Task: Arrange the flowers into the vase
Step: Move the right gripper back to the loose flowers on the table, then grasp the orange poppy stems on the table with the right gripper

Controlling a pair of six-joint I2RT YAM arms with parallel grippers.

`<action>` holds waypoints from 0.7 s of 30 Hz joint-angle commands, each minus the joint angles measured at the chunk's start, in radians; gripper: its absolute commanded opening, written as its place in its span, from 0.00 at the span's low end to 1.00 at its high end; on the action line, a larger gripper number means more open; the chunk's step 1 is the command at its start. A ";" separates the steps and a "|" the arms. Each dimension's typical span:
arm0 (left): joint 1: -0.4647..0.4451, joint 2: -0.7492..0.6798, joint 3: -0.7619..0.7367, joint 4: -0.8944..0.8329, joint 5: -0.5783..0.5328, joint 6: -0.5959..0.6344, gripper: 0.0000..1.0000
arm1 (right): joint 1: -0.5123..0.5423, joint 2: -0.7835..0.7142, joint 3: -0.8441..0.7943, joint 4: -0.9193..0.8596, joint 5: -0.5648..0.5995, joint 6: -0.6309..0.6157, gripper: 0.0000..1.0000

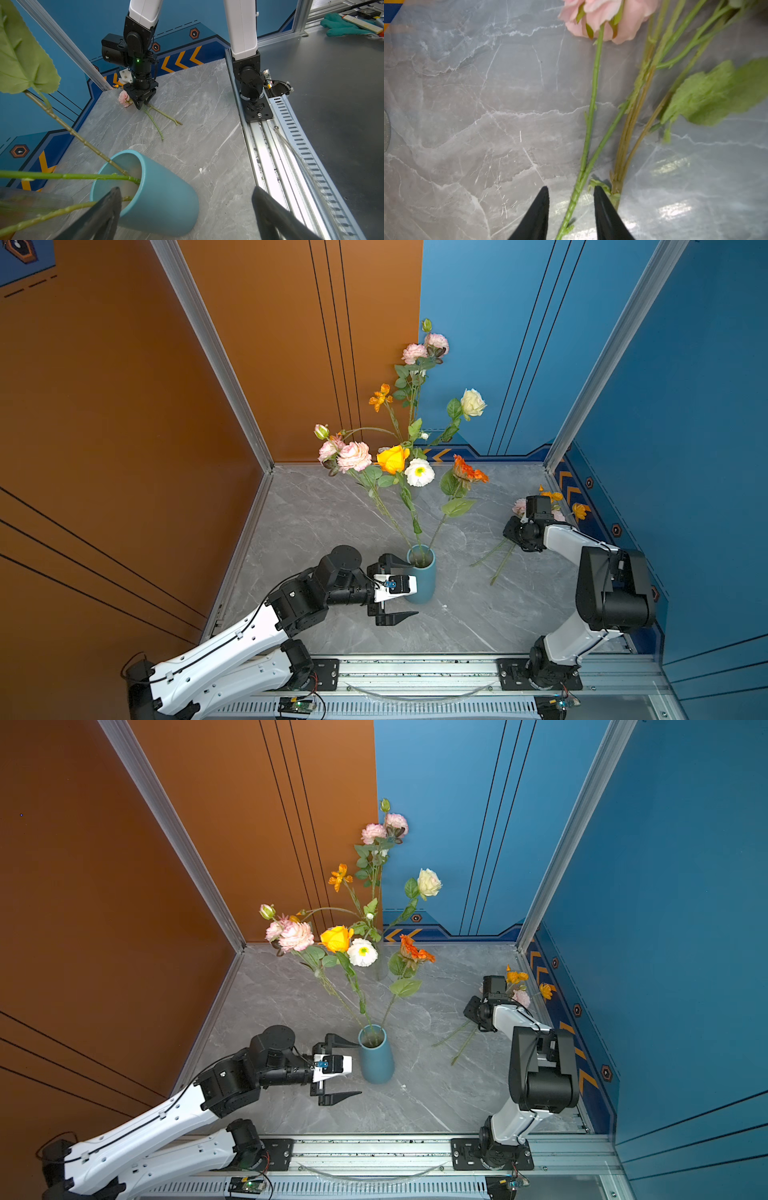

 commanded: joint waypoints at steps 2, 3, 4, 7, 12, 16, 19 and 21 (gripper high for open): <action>-0.006 -0.016 -0.015 -0.015 -0.013 0.015 0.98 | 0.006 0.044 0.030 -0.010 0.030 0.011 0.37; -0.006 -0.016 -0.015 -0.016 -0.012 0.014 0.98 | 0.007 0.051 0.031 -0.013 0.030 0.012 0.38; -0.006 -0.017 -0.015 -0.016 -0.012 0.015 0.98 | 0.008 0.057 0.033 -0.011 0.031 0.012 0.38; -0.003 -0.017 -0.016 -0.015 -0.013 0.016 0.98 | 0.010 0.068 0.035 -0.010 0.036 0.011 0.38; -0.002 -0.016 -0.017 -0.015 -0.015 0.017 0.98 | 0.010 0.070 0.037 -0.009 0.035 0.010 0.37; 0.001 -0.015 -0.017 -0.015 -0.015 0.017 0.98 | 0.010 0.014 0.005 -0.009 0.043 0.005 0.37; 0.001 -0.011 -0.017 -0.015 -0.012 0.017 0.98 | 0.005 -0.055 -0.025 -0.018 0.063 -0.001 0.37; 0.001 -0.010 -0.017 -0.015 -0.011 0.016 0.98 | -0.003 -0.110 -0.054 -0.028 0.091 -0.009 0.37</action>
